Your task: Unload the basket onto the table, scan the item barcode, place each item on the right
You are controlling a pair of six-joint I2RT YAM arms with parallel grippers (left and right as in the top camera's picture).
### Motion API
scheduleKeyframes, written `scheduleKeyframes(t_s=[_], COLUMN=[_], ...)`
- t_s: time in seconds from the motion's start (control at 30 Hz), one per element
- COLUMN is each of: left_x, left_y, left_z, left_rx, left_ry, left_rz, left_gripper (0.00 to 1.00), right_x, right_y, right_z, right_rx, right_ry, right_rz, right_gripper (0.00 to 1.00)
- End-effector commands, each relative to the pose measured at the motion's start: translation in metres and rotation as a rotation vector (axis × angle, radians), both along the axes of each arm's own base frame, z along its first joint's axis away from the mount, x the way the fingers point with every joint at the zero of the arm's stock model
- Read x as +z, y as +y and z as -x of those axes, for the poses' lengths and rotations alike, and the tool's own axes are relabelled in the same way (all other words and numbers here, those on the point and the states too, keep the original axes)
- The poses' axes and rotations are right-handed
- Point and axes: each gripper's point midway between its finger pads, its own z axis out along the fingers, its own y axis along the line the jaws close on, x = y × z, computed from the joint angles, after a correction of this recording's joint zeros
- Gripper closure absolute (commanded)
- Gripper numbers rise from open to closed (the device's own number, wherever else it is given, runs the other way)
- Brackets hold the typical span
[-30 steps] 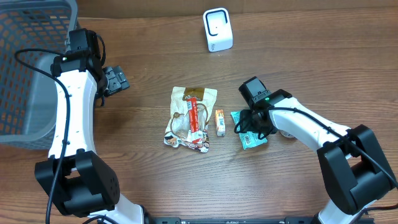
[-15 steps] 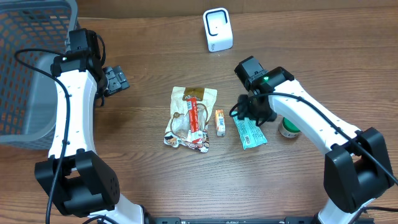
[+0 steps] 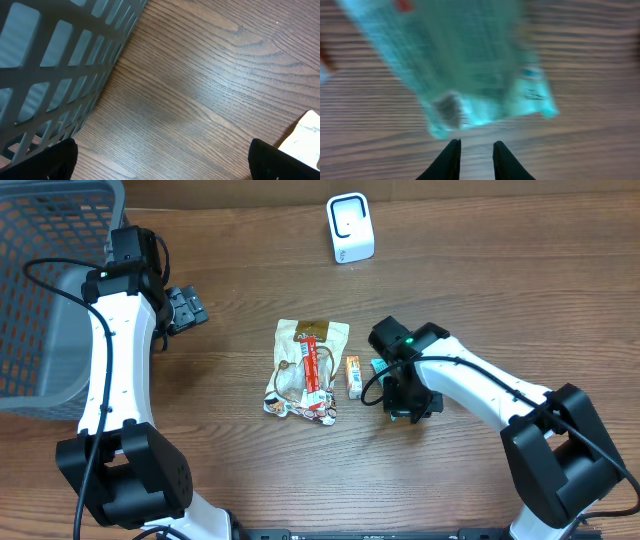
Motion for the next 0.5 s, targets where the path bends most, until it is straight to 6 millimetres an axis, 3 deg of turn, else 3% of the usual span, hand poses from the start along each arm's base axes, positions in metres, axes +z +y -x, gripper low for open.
scheduleKeyframes(t_s=[0.0, 0.17, 0.37, 0.4, 0.43, 0.47], left_x=[0.015, 0.015, 0.015, 0.015, 0.015, 0.015], left_y=[-0.001, -0.001, -0.001, -0.001, -0.001, -0.001], left_z=[-0.002, -0.002, -0.002, -0.002, -0.002, -0.002], left_rx=[-0.020, -0.020, -0.020, -0.020, -0.020, -0.020], left_ry=[-0.038, -0.038, -0.038, -0.038, -0.038, -0.038], left_rz=[-0.007, -0.007, -0.007, -0.007, -0.007, -0.007], left_gripper=[0.00, 0.00, 0.00, 0.00, 0.00, 0.00], right_x=[-0.001, -0.002, -0.001, -0.001, -0.001, -0.001], right_y=[0.017, 0.025, 0.011, 0.009, 0.006, 0.004], right_z=[0.007, 0.000, 0.008, 0.010, 0.014, 0.014], right_rx=[-0.020, -0.030, -0.050, -0.050, -0.048, -0.047], right_ry=[0.011, -0.023, 0.026, 0.035, 0.045, 0.044], right_rz=[-0.048, -0.073, -0.034, -0.027, -0.011, 0.001], right_gripper=[0.77, 0.77, 0.77, 0.80, 0.94, 0.96])
